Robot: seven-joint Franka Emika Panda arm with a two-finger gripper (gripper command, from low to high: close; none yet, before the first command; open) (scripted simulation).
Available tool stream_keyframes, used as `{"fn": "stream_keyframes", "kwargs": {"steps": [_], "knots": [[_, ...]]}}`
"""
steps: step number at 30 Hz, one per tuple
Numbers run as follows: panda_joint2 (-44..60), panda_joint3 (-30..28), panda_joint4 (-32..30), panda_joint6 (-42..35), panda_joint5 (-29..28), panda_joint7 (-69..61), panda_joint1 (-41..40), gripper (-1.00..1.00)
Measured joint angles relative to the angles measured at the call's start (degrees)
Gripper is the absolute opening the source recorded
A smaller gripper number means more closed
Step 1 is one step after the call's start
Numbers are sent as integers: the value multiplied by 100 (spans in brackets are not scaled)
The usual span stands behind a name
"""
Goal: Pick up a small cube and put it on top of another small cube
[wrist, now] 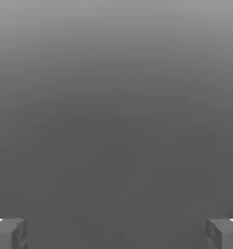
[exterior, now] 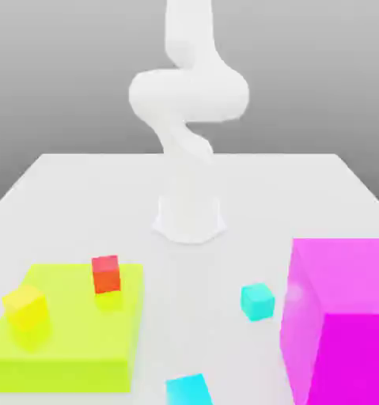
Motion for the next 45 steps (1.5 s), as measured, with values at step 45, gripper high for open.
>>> {"fn": "stream_keyframes", "kwargs": {"steps": [45], "knots": [[4985,1352,-3238,3796,3684,-2332,1282,0]]}}
